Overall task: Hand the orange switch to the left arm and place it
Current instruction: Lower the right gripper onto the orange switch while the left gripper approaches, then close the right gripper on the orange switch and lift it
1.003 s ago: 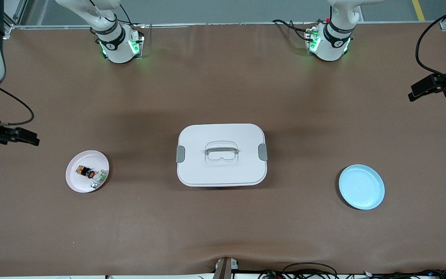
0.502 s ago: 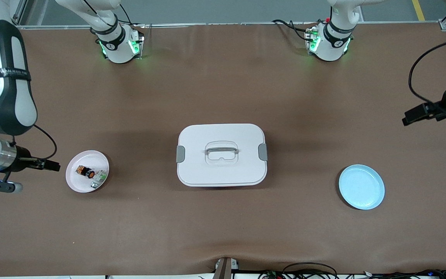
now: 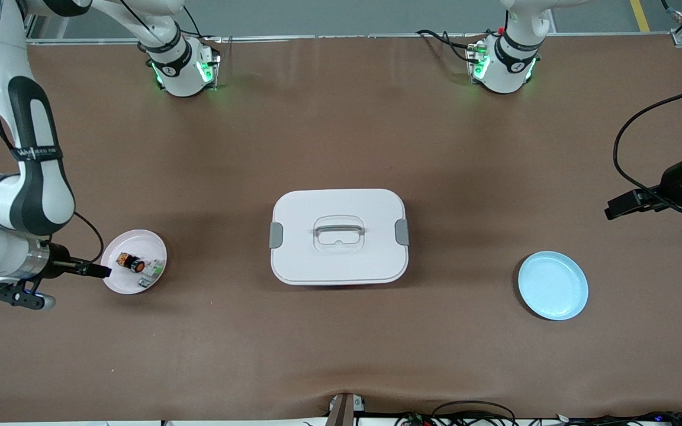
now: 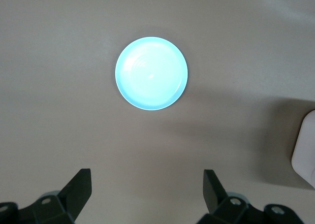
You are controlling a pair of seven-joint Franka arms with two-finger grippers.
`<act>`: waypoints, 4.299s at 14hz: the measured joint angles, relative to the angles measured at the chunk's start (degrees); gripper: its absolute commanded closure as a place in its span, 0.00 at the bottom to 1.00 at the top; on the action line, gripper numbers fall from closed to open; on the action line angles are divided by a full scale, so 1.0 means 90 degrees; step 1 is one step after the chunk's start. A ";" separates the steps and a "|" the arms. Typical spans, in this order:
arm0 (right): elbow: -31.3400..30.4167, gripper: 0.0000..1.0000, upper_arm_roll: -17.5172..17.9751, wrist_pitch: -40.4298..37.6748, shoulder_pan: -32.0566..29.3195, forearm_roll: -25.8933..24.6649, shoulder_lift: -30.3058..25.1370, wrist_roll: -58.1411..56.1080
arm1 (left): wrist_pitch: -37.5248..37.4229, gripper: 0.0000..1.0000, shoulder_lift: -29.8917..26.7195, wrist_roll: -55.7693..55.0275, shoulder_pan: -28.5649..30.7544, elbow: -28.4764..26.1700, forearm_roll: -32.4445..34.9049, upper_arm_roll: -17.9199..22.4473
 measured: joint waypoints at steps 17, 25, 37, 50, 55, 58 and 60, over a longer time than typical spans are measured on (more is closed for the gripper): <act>-0.0606 0.00 0.0037 0.0532 0.0056 0.0351 0.0555 0.0213 | 0.0161 0.00 0.0216 -0.1185 -0.0591 0.0014 0.0352 -0.0067; -0.0659 0.00 -0.0017 0.0529 0.0028 0.0157 0.0574 0.0215 | 0.0161 0.00 0.0244 -0.1514 -0.0806 0.0015 0.0353 -0.0073; -0.0728 0.00 -0.0012 0.0736 0.0030 0.0156 0.0771 0.0216 | 0.0173 0.00 0.0470 -0.3030 -0.1353 0.0138 0.0351 -0.0093; -0.0727 0.81 0.0009 0.0824 0.0059 0.0147 0.0821 0.0212 | 0.0178 0.00 0.0612 -0.3716 -0.1423 0.0216 -0.0655 -0.0075; -0.0686 0.81 0.0010 0.0513 0.0059 0.0147 0.0809 0.0210 | 0.0205 0.00 0.0723 -0.4179 -0.1420 0.0218 -0.1022 -0.0075; -0.0530 0.81 0.0024 -0.0202 0.0059 0.0209 0.0636 0.0213 | 0.0212 0.00 0.0742 -0.4355 -0.1389 0.0219 -0.1184 -0.0074; -0.0434 0.83 0.0027 -0.0764 0.0059 0.0547 0.0365 0.0220 | 0.0212 0.00 0.0745 -0.4419 -0.1396 0.0220 -0.1193 -0.0075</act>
